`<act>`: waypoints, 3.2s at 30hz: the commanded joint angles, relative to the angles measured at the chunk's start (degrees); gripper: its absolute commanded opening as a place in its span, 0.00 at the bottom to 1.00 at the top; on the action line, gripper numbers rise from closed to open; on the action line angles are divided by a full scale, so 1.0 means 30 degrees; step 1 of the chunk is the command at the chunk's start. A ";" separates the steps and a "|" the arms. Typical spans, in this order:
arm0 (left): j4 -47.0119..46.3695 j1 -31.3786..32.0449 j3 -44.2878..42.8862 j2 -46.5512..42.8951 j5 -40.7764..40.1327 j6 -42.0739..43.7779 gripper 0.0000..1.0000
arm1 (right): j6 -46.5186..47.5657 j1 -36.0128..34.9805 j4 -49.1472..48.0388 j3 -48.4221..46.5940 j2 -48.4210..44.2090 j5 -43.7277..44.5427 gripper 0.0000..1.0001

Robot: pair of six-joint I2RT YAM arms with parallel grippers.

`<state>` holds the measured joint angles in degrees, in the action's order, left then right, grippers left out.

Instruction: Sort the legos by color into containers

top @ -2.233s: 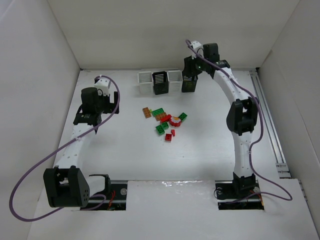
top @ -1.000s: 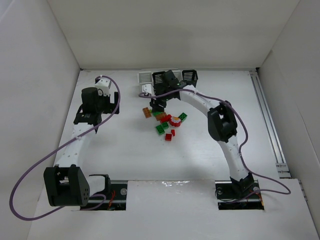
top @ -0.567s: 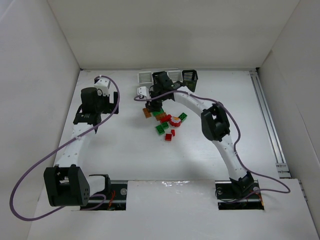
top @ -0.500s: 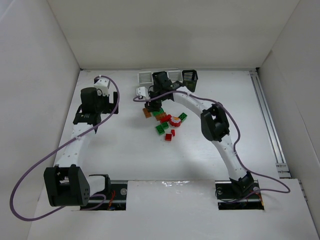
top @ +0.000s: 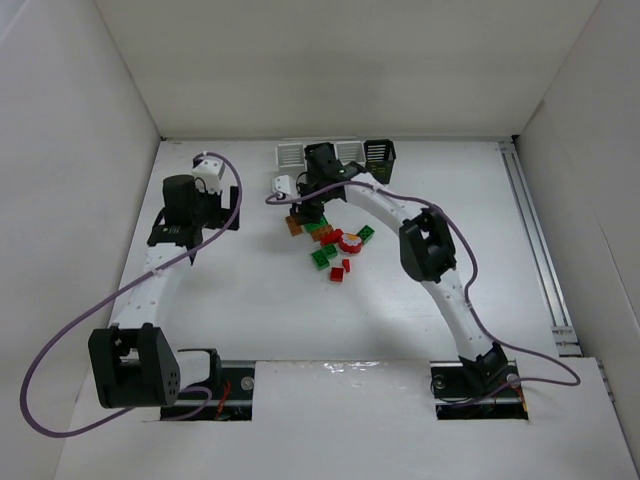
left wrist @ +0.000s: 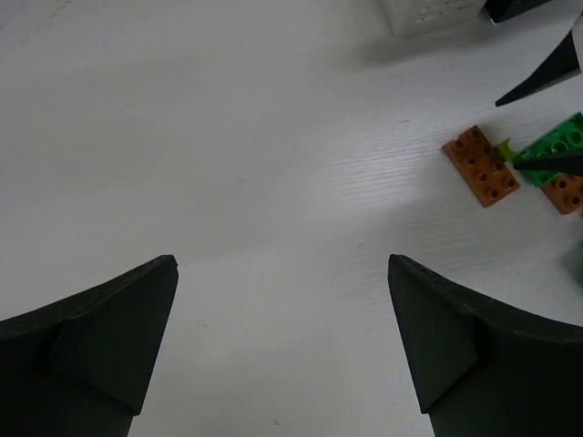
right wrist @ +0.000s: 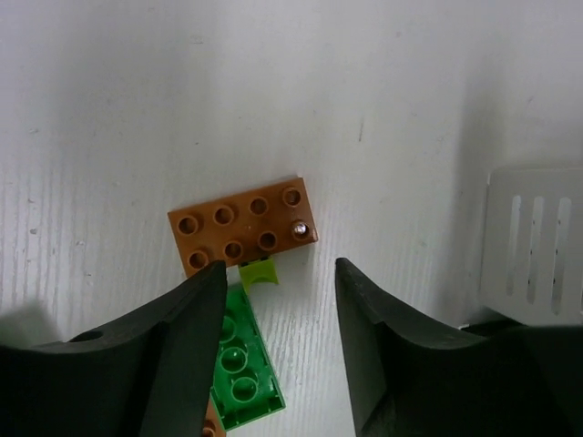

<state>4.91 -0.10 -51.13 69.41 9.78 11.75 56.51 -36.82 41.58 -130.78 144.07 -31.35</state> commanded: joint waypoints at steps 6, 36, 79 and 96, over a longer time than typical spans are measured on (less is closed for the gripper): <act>-0.1079 0.2812 -0.0885 0.1382 0.3647 -0.1514 0.99 | -0.4945 0.1753 -0.5118 0.4884 -0.6940 -0.2146 0.62; 0.8241 0.5040 -1.2750 1.4218 0.8842 1.2285 0.63 | -1.0575 0.7761 -0.4896 1.0166 -1.4418 -0.2207 0.66; 0.7095 0.6830 -1.3190 1.7175 0.4650 1.3457 0.51 | -1.0575 0.8669 -0.4925 1.0957 -1.4596 -0.2029 0.68; 0.7271 0.6830 -1.3541 1.7177 0.5822 1.3662 0.24 | -1.0575 0.8669 -0.4925 1.0957 -1.4420 -0.2205 0.68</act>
<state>25.17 20.51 -89.73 121.01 25.15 52.27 25.23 -11.22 27.86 -97.45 101.30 -36.47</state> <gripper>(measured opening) 0.253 0.679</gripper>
